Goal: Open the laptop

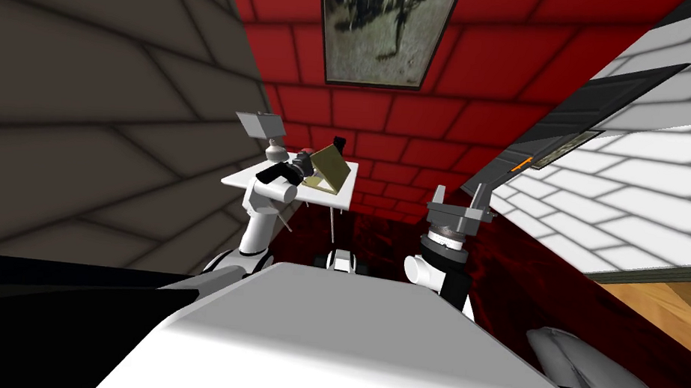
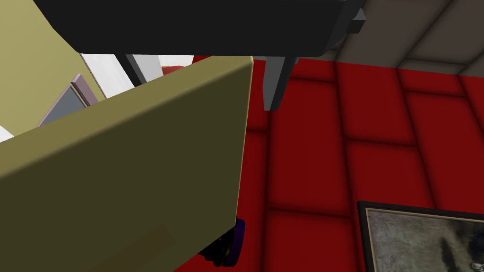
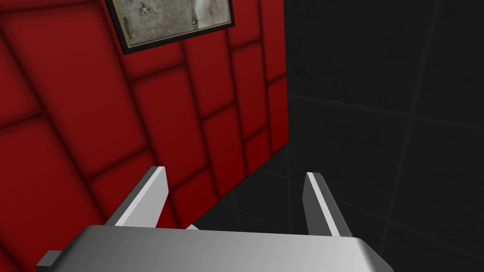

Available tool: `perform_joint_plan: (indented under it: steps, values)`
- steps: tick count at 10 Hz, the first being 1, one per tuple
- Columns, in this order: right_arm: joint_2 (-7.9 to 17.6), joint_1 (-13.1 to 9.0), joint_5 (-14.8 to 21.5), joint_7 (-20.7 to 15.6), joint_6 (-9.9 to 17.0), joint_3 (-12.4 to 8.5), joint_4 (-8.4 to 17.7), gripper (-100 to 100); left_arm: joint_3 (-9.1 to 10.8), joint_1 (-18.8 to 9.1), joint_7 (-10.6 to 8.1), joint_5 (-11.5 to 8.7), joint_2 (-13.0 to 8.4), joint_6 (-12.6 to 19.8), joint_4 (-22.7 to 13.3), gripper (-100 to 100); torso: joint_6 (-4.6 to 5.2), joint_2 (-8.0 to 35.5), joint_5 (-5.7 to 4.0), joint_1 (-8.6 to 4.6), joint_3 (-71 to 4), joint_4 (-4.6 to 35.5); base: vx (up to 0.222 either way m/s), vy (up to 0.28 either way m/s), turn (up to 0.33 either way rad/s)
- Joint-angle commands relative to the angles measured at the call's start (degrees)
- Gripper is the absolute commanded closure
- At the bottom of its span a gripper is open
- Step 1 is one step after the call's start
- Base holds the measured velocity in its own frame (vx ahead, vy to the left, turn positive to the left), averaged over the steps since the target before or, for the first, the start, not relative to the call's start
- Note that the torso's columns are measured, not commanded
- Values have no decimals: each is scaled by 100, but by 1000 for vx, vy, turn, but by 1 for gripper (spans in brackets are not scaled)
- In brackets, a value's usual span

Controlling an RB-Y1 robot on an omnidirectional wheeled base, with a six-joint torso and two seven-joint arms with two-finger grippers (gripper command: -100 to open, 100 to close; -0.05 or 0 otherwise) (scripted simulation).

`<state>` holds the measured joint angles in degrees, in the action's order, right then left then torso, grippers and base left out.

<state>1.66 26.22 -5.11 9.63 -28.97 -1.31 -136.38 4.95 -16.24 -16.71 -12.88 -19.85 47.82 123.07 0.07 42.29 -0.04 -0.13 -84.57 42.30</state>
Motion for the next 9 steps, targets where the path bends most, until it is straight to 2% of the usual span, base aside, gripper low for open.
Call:
perform_joint_plan:
  steps: [1,2,3,4,5,6,9]
  values:
    - [0,0,0,0,0,0,0,0,84,27,-190,-95,326,-374,-371,100,-6,3,1,6,2,3,-30,54,5]
    - [0,0,0,0,0,0,0,0,60,16,-135,-76,244,-265,-297,100,-9,6,3,13,4,6,-12,25,-1]
    - [0,0,0,0,0,0,0,0,113,73,-261,-193,475,-575,-576,100,-8,7,0,4,4,9,-20,49,5]
    - [0,0,0,0,0,0,0,0,113,73,-261,-193,475,-593,-576,100,-7,8,4,14,5,4,-24,56,-9]
    - [0,0,0,0,0,0,0,0,139,98,-317,-250,585,-745,-705,100,-10,9,4,18,5,9,-16,46,1]
    - [0,0,0,0,0,0,0,0,171,71,-359,-273,450,-366,-387,-100,-10,9,3,14,5,8,20,14,30]
    - [-1,1,0,0,0,0,0,0,244,19,-482,-338,345,54,-13,-100,-5,-5,-4,-3,-4,4,56,-16,26]
